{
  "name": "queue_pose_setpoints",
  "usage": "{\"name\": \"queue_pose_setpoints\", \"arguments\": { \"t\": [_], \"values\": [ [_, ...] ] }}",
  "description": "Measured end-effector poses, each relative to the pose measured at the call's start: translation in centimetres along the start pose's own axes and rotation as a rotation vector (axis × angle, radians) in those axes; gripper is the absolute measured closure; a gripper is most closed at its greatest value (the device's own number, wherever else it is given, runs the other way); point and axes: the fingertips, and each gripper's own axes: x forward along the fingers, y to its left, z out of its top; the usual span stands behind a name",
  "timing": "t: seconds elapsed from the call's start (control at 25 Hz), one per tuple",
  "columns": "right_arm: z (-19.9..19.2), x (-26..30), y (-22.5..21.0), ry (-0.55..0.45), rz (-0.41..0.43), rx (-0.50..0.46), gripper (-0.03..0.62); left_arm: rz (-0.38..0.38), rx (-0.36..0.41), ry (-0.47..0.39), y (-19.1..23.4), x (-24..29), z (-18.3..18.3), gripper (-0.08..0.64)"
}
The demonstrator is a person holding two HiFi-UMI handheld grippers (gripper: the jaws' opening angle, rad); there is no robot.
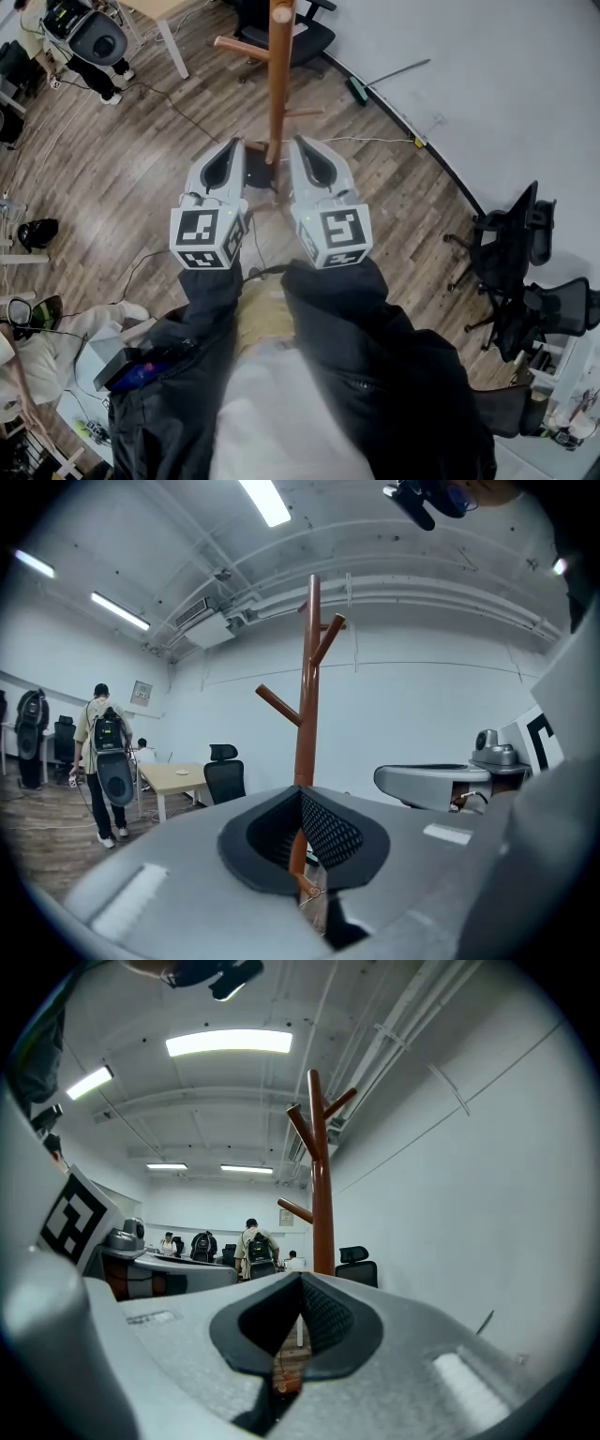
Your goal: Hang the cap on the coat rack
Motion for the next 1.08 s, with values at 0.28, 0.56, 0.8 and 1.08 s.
{"name": "queue_pose_setpoints", "arguments": {
  "t": [0.28,0.56,0.8,1.08],
  "values": [
    [0.0,0.2,0.0,0.001,0.002,-0.004,0.594,-0.001,-0.005,0.011,0.1,0.2,-0.3,0.557],
    [-0.3,0.2,-0.2,0.006,0.003,-0.003,0.594,-0.006,-0.011,0.025,0.0,0.4,-0.8,0.557],
    [-0.6,0.4,-0.4,0.014,0.004,0.005,0.594,-0.017,-0.014,0.040,-0.2,0.8,-1.2,0.557],
    [-1.1,0.4,-1.0,0.020,0.005,0.013,0.594,-0.014,-0.015,0.061,-0.4,1.2,-2.0,0.557]
  ]
}}
